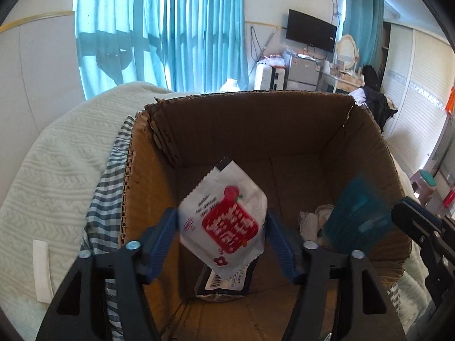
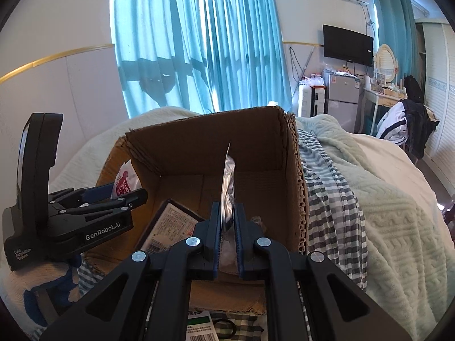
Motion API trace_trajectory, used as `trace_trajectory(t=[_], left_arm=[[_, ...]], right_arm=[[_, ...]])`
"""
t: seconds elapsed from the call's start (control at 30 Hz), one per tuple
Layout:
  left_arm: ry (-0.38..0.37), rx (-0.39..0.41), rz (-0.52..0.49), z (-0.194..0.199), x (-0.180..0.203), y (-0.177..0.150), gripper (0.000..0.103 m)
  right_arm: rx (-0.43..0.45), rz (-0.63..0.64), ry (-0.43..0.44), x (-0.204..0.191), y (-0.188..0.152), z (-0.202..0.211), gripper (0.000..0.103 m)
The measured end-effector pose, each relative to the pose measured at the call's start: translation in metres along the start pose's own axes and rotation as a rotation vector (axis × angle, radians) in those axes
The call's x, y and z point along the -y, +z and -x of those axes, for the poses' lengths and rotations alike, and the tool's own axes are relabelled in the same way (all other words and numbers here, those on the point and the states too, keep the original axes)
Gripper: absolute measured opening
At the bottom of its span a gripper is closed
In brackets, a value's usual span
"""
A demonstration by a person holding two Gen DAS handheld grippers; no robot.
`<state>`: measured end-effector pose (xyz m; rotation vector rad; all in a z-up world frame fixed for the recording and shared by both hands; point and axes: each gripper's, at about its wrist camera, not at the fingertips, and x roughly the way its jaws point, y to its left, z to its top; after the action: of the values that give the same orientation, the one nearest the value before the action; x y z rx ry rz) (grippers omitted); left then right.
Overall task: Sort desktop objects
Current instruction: 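Carry the sachet and blister pack over the box and release them inside, then grasp the blue Vinda tissue pack with the left tool while the right grasps the white tape roll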
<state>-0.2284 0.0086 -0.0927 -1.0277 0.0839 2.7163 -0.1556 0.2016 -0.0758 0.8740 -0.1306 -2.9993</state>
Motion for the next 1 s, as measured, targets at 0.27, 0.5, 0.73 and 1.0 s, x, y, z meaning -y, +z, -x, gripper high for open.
trace_trajectory(t=[0.27, 0.5, 0.73, 1.0], left_arm=[[0.005, 0.060, 0.022, 0.029, -0.005, 0.008, 0.083], [0.022, 0.174, 0.043, 0.082, -0.017, 0.014, 0.103], [0.028, 0.210, 0.054, 0.112, -0.030, 0.011, 0.103], [0.039, 0.237, 0.079, 0.134, -0.036, -0.004, 0.103]], right_arm=[[0.065, -0.034, -0.019, 0.009, 0.004, 0.028, 0.056], [0.144, -0.039, -0.024, 0.007, 0.012, 0.076, 0.083], [0.205, -0.047, -0.047, 0.000, 0.008, 0.120, 0.096], [0.227, -0.050, -0.071, -0.002, -0.002, 0.149, 0.101]])
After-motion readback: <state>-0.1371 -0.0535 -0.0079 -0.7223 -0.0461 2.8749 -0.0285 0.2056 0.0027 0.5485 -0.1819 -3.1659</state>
